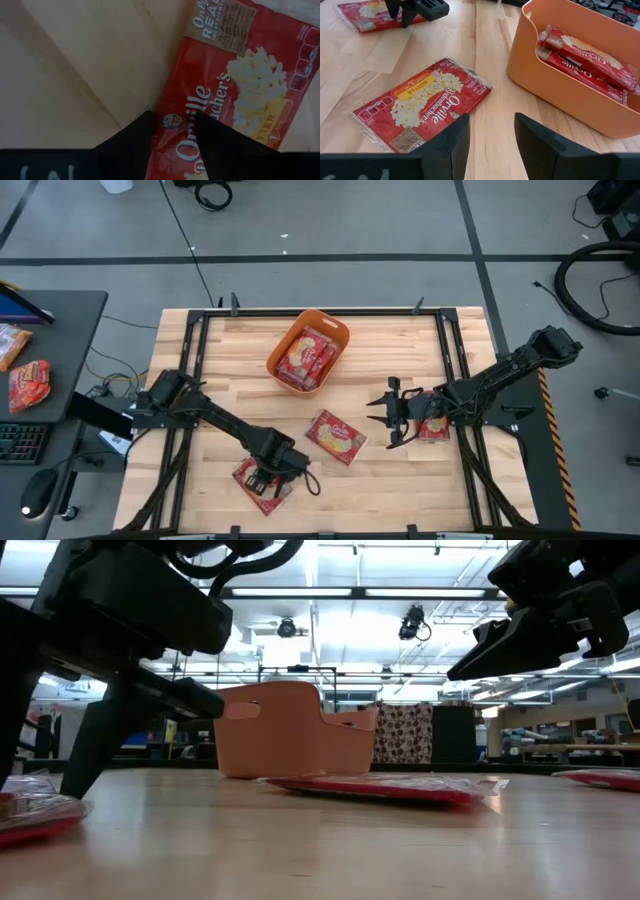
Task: Sort popcorn bags into baskets
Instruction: Put the red popcorn bag into the orange bin
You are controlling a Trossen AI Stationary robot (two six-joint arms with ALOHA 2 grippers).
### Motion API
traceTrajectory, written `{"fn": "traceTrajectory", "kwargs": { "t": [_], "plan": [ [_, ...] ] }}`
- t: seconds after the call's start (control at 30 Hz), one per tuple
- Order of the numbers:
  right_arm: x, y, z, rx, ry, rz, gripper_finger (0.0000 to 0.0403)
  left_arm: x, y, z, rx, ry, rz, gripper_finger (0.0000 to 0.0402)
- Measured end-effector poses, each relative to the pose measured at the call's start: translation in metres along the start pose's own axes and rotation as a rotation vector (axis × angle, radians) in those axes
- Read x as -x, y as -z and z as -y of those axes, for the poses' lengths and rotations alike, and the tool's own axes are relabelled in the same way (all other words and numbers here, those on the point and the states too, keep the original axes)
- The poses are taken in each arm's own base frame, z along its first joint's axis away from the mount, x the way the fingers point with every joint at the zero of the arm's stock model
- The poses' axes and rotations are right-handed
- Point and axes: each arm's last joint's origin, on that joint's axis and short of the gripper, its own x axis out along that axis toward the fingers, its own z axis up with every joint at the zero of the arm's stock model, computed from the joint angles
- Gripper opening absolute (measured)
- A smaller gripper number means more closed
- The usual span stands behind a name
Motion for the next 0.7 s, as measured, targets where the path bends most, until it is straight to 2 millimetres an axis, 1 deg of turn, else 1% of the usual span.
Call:
{"fn": "traceTrajectory", "kwargs": {
  "t": [0.07,0.17,0.43,0.53,0.6,0.7],
  "plan": [
    [0.000,0.000,0.000,0.001,0.000,0.000,0.0159,0.000,0.000,0.001,0.002,0.001,0.000,0.0149],
    [0.000,0.000,0.000,0.001,0.000,0.000,0.0159,-0.001,0.000,0.001,0.004,-0.004,-0.001,0.0124],
    [0.000,0.000,0.000,0.001,0.000,0.000,0.0159,-0.001,0.000,0.001,-0.004,-0.002,-0.002,0.0017],
    [0.000,0.000,0.000,0.001,0.000,0.000,0.0159,0.000,0.000,0.002,0.009,-0.002,-0.006,0.0008],
    [0.000,0.000,0.000,0.001,0.000,0.000,0.0159,0.005,-0.001,0.000,0.020,-0.013,-0.021,0.0006],
    [0.000,0.000,0.000,0.001,0.000,0.000,0.0159,0.023,-0.009,-0.005,0.079,-0.045,-0.009,0.0004]
  ]
}}
